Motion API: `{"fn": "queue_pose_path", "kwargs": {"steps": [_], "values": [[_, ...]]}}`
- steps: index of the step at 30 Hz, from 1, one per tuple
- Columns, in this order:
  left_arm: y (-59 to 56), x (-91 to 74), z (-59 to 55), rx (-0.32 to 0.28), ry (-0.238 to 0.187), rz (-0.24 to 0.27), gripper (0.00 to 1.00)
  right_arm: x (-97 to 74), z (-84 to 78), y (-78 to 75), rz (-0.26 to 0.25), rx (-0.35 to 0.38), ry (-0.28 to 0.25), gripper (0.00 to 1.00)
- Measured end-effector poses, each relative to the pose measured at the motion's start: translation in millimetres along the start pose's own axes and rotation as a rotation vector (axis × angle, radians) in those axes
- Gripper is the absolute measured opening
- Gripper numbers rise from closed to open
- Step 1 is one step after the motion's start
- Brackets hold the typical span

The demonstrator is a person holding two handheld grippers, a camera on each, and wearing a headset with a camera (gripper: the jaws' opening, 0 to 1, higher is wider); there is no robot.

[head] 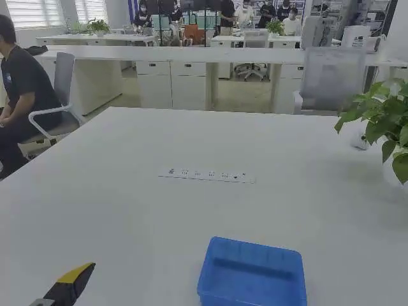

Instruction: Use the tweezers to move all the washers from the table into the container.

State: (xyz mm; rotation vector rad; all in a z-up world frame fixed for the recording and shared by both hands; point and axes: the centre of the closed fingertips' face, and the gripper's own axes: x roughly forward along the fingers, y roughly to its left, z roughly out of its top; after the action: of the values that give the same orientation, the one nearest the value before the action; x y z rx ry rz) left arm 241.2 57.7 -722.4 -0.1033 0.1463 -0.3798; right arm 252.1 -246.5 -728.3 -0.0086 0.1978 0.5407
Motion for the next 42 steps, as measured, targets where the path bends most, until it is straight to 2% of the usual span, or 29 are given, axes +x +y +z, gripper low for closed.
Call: {"fn": "queue_pose_path", "kwargs": {"steps": [4, 8, 16, 25, 31, 34, 36, 39, 42], "values": [[0.9, -0.1, -1.0, 0.003, 0.004, 0.002, 0.93, 1.8, -3.2, 4.3, 0.019, -0.022, 0.019, 0.84], [-0.9, -1.1, 4.5, -0.019, -0.029, -0.01, 0.93, 1.9, -4.4, 5.5, 0.029, -0.021, 0.026, 0.83], [-1.0, 0.0, -0.5, -0.006, 0.0, -0.006, 0.92, 3.6, -0.4, 14.2, 0.037, -0.033, 0.034, 0.83], [-0.1, -0.3, -0.2, 0.003, 0.003, 0.0, 0.91, 2.9, 2.7, 16.0, 0.037, -0.03, 0.028, 0.83], [-1.2, -0.4, -1.4, 0.011, 0.01, 0.001, 0.91, 1.5, 5.0, 13.3, 0.025, -0.026, 0.019, 0.83], [3.8, -1.5, -3.3, 0.032, 0.026, 0.033, 0.91, 0.5, 7.5, 11.3, 0.013, -0.021, 0.008, 0.83], [5.0, -2.4, -2.8, 0.031, 0.023, 0.04, 0.89, -0.1, 8.4, 9.4, 0.003, -0.017, 0.004, 0.83], [5.1, -3.0, -1.4, 0.013, 0.012, 0.033, 0.89, -1.1, 7.0, 4.7, 0.0, -0.005, -0.002, 0.83], [2.2, -1.9, -2.8, 0.015, 0.021, 0.02, 0.89, -1.2, 5.0, 3.1, 0.002, -0.003, 0.0, 0.83]]}}
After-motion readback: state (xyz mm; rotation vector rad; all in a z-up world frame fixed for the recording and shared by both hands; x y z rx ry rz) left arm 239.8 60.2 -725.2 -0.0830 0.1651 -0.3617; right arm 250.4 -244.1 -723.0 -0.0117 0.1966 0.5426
